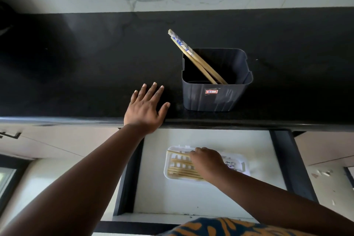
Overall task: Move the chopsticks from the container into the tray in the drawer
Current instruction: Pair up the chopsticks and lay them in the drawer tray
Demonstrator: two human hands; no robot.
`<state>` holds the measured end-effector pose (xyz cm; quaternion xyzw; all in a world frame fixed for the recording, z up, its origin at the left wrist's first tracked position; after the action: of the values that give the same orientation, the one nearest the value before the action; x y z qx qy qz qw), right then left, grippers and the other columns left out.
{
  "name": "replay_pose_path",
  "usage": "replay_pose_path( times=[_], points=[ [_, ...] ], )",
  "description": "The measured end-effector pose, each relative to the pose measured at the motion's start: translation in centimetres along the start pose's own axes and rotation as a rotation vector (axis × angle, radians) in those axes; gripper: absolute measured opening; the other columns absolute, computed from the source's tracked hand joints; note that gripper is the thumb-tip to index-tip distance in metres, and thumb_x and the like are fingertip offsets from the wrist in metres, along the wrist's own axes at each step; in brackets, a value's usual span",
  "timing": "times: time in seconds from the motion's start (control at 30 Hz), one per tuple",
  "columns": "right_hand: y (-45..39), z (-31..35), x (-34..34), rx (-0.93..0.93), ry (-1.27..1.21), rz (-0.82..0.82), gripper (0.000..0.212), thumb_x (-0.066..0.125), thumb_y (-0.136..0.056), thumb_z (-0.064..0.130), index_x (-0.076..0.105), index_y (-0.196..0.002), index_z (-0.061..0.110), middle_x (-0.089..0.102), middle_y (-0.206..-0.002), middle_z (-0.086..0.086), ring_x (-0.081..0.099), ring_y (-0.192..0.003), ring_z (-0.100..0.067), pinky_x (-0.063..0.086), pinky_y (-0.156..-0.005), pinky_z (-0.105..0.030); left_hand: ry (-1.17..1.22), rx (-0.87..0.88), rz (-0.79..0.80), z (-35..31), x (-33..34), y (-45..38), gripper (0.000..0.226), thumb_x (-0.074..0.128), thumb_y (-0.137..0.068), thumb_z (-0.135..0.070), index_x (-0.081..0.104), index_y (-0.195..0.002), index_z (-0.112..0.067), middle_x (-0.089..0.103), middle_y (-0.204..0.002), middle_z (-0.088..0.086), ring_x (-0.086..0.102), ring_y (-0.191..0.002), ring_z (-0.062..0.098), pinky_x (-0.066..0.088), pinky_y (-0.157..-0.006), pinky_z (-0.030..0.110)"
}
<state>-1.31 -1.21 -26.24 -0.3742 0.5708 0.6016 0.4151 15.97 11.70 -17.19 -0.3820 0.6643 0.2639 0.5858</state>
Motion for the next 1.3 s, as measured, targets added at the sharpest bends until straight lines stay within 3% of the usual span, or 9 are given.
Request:
replay_pose_path(
  times=[0.33, 0.5, 0.73, 0.93, 1.17, 1.23, 1.3],
  points=[
    [0.4, -0.8, 0.6, 0.117, 0.040, 0.111, 0.025, 0.050, -0.084, -0.004, 0.067, -0.099, 0.008, 0.067, -0.101, -0.008, 0.065, -0.096, -0.029, 0.049, -0.073, -0.033, 0.007, 0.009, -0.011, 0.2, 0.2, 0.0, 0.066, 0.021, -0.093, -0.062, 0.023, -0.151, -0.031, 0.020, -0.160, -0.002, 0.010, -0.149, 0.024, 0.008, -0.121, 0.042],
    [0.1, -0.5, 0.9, 0.094, 0.017, 0.100, 0.025, 0.052, -0.077, -0.007, 0.057, -0.080, 0.017, 0.062, -0.079, -0.007, 0.068, -0.087, -0.028, 0.051, -0.068, -0.034, 0.010, 0.009, -0.007, 0.0, 0.1, 0.0, 0.066, 0.022, -0.093, -0.061, 0.023, -0.151, -0.030, 0.019, -0.160, -0.002, 0.009, -0.149, 0.024, 0.008, -0.121, 0.042],
    [0.0, -0.7, 1.7, -0.034, 0.082, 0.034, 0.025, 0.053, -0.081, 0.002, 0.061, -0.104, 0.012, 0.069, -0.094, -0.007, 0.067, -0.086, -0.031, 0.050, -0.070, -0.035, 0.009, 0.008, -0.003, 0.0, 0.0, 0.1, 0.066, 0.021, -0.093, -0.061, 0.022, -0.151, -0.030, 0.018, -0.161, -0.003, 0.008, -0.149, 0.023, 0.006, -0.121, 0.041],
    [0.6, -0.8, 1.4, 0.081, 0.053, 0.014, 0.023, 0.050, -0.086, 0.004, 0.057, -0.107, 0.011, 0.067, -0.095, -0.005, 0.066, -0.087, -0.029, 0.045, -0.064, -0.032, 0.020, 0.019, -0.006, 0.0, 0.0, 0.1, 0.065, 0.023, -0.094, -0.060, 0.023, -0.151, -0.029, 0.019, -0.161, -0.001, 0.009, -0.149, 0.024, 0.007, -0.121, 0.042],
    [3.0, -1.5, -3.1, 0.170, -0.100, 0.172, 0.033, 0.051, -0.087, 0.009, 0.057, -0.118, 0.017, 0.064, -0.110, -0.004, 0.063, -0.100, -0.027, 0.050, -0.079, -0.033, 0.022, 0.026, 0.004, 0.1, 0.0, 0.1, 0.067, 0.019, -0.092, -0.061, 0.020, -0.152, -0.030, 0.016, -0.161, -0.003, 0.006, -0.149, 0.022, 0.006, -0.121, 0.041],
    [4.2, -1.3, -7.6, 0.145, -0.298, 0.231, 0.025, 0.055, -0.086, 0.016, 0.065, -0.108, 0.021, 0.067, -0.103, 0.002, 0.063, -0.091, -0.016, 0.052, -0.076, -0.027, 0.027, 0.031, 0.005, 0.1, 0.0, 0.2, 0.066, 0.021, -0.093, -0.060, 0.020, -0.152, -0.030, 0.016, -0.161, -0.003, 0.007, -0.149, 0.023, 0.006, -0.121, 0.041],
    [5.4, -1.1, -13.4, 0.074, -0.493, 0.251, 0.011, 0.064, -0.082, 0.023, 0.071, -0.089, 0.026, 0.068, -0.075, 0.012, 0.058, -0.057, 0.001, 0.044, -0.051, -0.015, 0.024, 0.031, 0.001, 0.0, -0.1, 0.1, 0.064, 0.025, -0.095, -0.058, 0.021, -0.152, -0.030, 0.016, -0.161, -0.003, 0.007, -0.149, 0.023, 0.006, -0.121, 0.041]
  ],
)
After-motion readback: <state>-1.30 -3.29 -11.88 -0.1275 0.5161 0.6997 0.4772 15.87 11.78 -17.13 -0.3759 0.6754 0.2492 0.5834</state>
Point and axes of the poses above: each hand's wrist, its own y-axis away from the middle knuckle, its own x-axis out of the palm, z = x × y, the point moved 3 cm from there along -y, towards the middle knuckle
